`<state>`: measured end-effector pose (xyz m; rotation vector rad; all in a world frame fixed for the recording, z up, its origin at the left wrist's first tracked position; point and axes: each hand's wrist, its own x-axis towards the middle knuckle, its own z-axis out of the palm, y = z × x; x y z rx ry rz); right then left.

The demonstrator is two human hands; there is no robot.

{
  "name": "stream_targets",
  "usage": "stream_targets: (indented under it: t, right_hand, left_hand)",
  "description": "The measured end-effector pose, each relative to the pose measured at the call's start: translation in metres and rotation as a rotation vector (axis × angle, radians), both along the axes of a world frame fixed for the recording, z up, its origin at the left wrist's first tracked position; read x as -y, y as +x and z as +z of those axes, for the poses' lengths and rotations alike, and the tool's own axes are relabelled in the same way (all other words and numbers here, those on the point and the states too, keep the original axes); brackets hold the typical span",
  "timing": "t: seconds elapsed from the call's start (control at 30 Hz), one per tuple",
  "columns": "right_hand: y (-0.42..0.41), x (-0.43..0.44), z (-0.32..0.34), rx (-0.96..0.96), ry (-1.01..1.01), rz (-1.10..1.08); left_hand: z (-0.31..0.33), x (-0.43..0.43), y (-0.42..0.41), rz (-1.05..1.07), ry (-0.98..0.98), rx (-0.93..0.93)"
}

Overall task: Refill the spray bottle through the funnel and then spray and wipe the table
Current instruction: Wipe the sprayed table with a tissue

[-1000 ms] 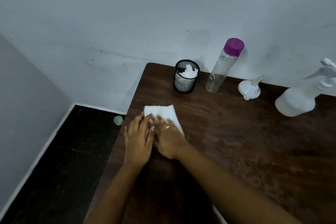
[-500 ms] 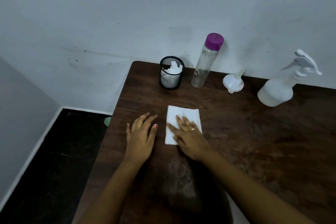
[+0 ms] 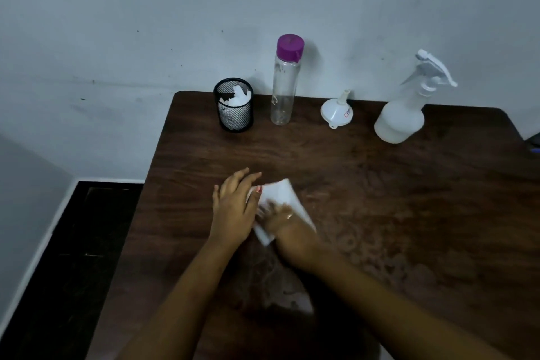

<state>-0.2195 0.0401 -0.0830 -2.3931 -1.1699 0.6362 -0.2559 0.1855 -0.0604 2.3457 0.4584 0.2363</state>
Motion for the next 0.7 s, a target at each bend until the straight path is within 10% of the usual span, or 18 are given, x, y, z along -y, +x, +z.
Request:
stream_targets:
  t: [0.13,0.37,0.57,0.7]
  right_hand:
    - [0.015,0.055,0.003,0.159,0.014,0.404]
    - [0.077,0.106,0.003,0.162,-0.065,-0.513]
    - [0.015,0.107,0.002,0.103,0.123,0.065]
    - [0.034,0.154,0.029,-0.085,0.236,-0.343]
  left_hand:
    - [0.002,0.012,0.003,-0.002,-0.002,0.009]
    - [0.002,0.049,0.014,-0.045,-0.024,-0.032]
    - [0.007,0.086,0.037,-0.135,-0.013,-0.039]
    - [0.009,0.107,0.05,-0.191,-0.026,-0.039]
